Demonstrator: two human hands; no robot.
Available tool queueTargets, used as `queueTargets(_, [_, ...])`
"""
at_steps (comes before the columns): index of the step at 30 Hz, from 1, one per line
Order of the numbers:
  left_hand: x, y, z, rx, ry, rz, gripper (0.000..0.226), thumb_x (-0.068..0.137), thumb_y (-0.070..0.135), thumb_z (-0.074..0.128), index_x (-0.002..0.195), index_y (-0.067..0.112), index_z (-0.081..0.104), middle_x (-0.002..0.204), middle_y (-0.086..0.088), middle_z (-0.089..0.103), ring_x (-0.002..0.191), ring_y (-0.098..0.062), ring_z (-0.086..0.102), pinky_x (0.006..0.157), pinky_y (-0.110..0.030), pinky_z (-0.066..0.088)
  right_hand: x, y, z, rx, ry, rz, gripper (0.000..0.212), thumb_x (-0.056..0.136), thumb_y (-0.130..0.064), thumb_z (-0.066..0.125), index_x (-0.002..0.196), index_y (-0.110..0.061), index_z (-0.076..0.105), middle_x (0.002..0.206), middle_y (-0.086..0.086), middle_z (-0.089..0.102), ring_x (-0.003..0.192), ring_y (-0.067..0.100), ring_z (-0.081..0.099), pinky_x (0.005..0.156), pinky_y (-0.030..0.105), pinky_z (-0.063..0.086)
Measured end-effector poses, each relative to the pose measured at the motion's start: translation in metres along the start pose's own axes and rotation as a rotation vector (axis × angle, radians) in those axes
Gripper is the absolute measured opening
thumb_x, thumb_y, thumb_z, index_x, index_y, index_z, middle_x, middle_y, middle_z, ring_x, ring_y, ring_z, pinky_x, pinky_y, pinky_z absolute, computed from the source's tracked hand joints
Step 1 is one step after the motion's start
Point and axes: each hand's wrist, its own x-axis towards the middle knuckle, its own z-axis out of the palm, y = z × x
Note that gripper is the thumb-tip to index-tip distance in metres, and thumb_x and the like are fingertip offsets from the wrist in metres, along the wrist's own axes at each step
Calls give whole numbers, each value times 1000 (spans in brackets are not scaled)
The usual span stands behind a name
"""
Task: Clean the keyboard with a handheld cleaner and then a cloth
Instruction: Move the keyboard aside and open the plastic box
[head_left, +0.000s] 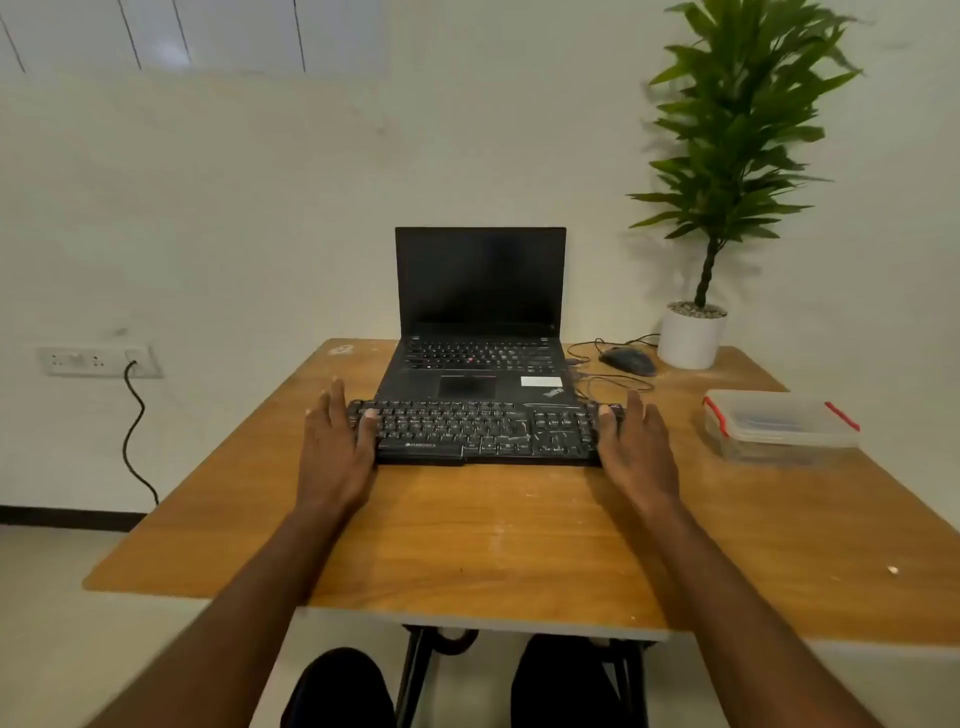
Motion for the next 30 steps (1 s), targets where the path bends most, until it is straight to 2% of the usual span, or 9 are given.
queueTargets(4, [6,3,-1,-159,-6,-206,71,111,56,31,168,33,-3,174,-13,19,153,-40,34,121,-59,35,6,4,7,140,-66,153,64,104,-52,34,156,-17,21,152,16,40,136,34,43,105,51,45])
queueTargets(7, [6,7,-3,-233,-26,-265,71,112,55,30,170,28,-1,158,-20,49,140,-42,51,114,-54,42,8,6,13,185,-80,198,64,102,-54,34,153,-17,26,145,14,51,128,35,53,101,53,49])
queueTargets(9, [9,6,-7,-273,-60,-292,70,112,54,28,170,27,-2,147,-21,60,131,-42,58,108,-51,44,6,3,9,197,-88,230,64,102,-56,35,152,-17,28,145,14,52,128,36,53,102,54,48])
queueTargets(13, [9,4,-17,-381,-83,-352,69,112,56,26,170,29,1,159,-19,48,144,-42,48,117,-52,37,-1,1,0,193,-123,275,67,103,-55,34,157,-17,22,152,15,45,135,38,47,108,50,43])
queueTargets(18, [-8,12,-29,-484,-79,-406,65,114,51,28,170,25,9,170,-15,32,154,-38,33,122,-47,29,-23,7,-12,203,-135,278,69,102,-58,31,155,-15,23,150,18,46,133,39,47,107,54,42])
queueTargets(21, [-18,2,-32,-589,-76,-439,65,113,53,30,170,27,11,168,-14,36,151,-35,37,118,-42,31,-42,9,-24,234,-159,273,69,103,-58,31,157,-17,20,152,16,44,135,39,45,110,51,40])
queueTargets(23, [-23,-10,-36,-624,-86,-442,71,109,64,32,169,31,12,166,-12,40,150,-33,40,124,-49,31,-55,10,-33,273,-168,270,68,104,-56,32,159,-17,17,155,14,40,138,38,41,111,49,36])
queueTargets(26, [-37,-22,-45,-678,-97,-463,82,99,77,36,166,36,18,164,-6,43,150,-31,41,124,-55,31,-74,12,-43,321,-180,265,70,103,-57,33,159,-19,17,157,13,38,141,38,38,112,49,34])
queueTargets(30, [-61,-25,-52,-658,-76,-430,68,106,67,32,164,31,28,160,-7,48,146,-29,45,123,-55,33,-93,17,-53,358,-175,270,71,101,-61,33,159,-21,19,157,11,38,142,36,36,112,48,31])
